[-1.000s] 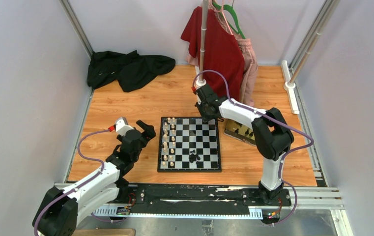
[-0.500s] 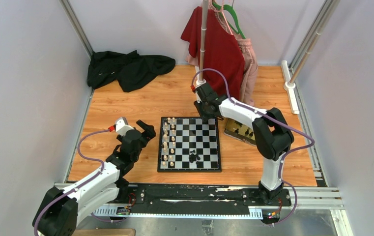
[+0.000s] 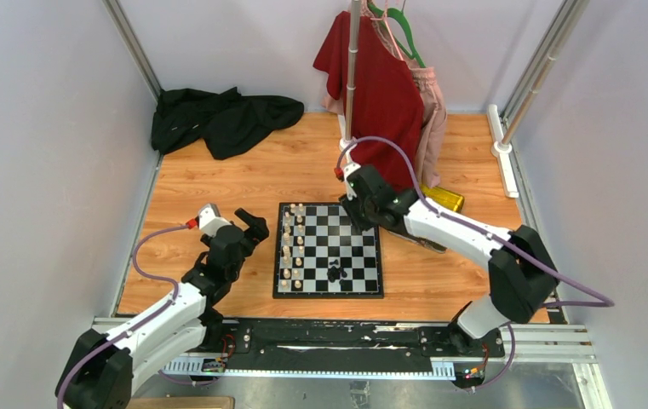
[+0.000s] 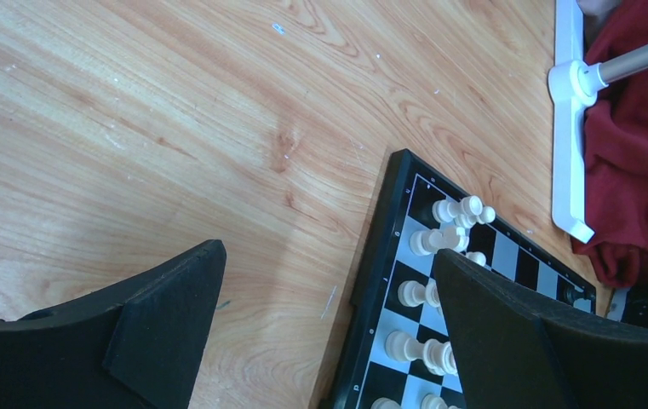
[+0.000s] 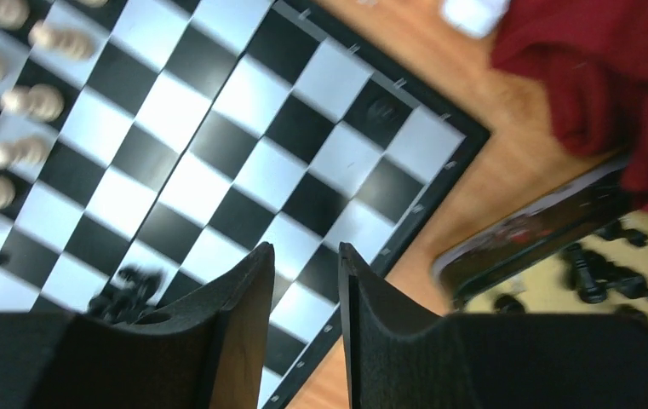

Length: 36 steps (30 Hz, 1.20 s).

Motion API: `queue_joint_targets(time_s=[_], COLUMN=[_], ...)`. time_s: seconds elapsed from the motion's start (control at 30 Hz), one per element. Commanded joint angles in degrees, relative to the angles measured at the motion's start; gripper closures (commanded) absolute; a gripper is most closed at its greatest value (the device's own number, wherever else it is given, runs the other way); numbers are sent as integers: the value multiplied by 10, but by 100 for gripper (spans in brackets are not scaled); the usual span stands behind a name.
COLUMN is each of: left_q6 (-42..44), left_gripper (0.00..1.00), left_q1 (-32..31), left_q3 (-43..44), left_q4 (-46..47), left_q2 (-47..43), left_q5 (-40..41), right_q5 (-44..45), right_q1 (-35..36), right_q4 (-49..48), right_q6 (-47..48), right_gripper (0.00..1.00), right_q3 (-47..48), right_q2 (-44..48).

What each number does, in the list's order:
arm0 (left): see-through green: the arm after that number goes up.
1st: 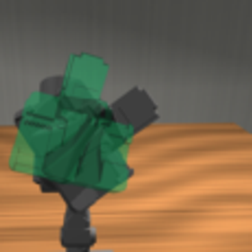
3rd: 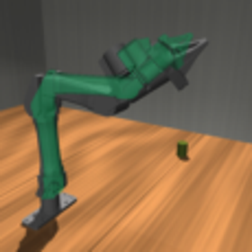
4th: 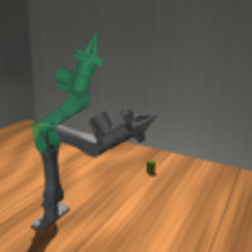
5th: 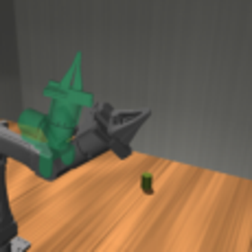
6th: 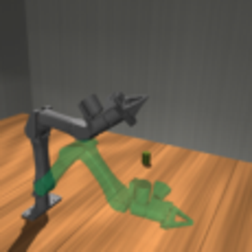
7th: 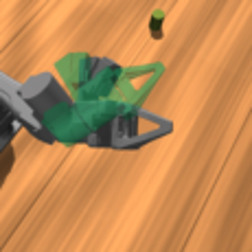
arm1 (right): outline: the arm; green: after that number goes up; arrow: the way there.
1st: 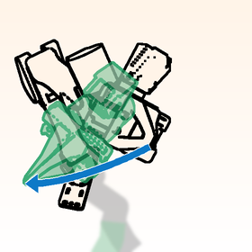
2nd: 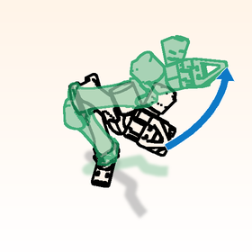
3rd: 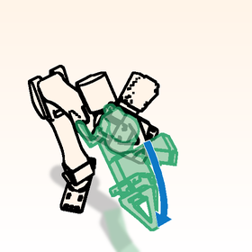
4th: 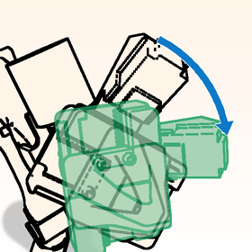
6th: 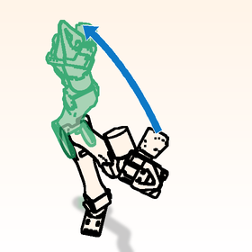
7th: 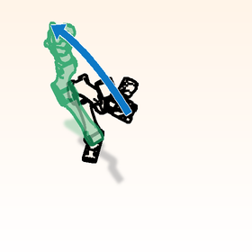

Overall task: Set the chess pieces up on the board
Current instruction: Pick up the chess piece from the chessboard.

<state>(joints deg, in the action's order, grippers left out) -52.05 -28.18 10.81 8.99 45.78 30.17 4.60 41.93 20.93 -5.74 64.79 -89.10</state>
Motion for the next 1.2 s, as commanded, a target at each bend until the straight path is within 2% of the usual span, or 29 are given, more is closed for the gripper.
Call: queue_joint_targets(time_s=[0.0,0.2,0.4,1.17], left_q6=[0,-5,-4,-4], left_gripper=[0,0,0,0], left_q1=[4,4,4,4], left_q3=[-7,-10,-12,-23], left_q4=[-7,-6,-6,-6], left_q2=[-14,-18,-18,-33], left_q5=[19,17,14,16], right_q5=[4,19,24,26], right_q1=[55,136,175,212], right_q4=[9,1,-9,-30], right_q6=[-27,-64,-92,-117], right_gripper=[61,61,61,64], right_q3=[-74,-135,-155,-154], right_q2=[55,101,108,71])
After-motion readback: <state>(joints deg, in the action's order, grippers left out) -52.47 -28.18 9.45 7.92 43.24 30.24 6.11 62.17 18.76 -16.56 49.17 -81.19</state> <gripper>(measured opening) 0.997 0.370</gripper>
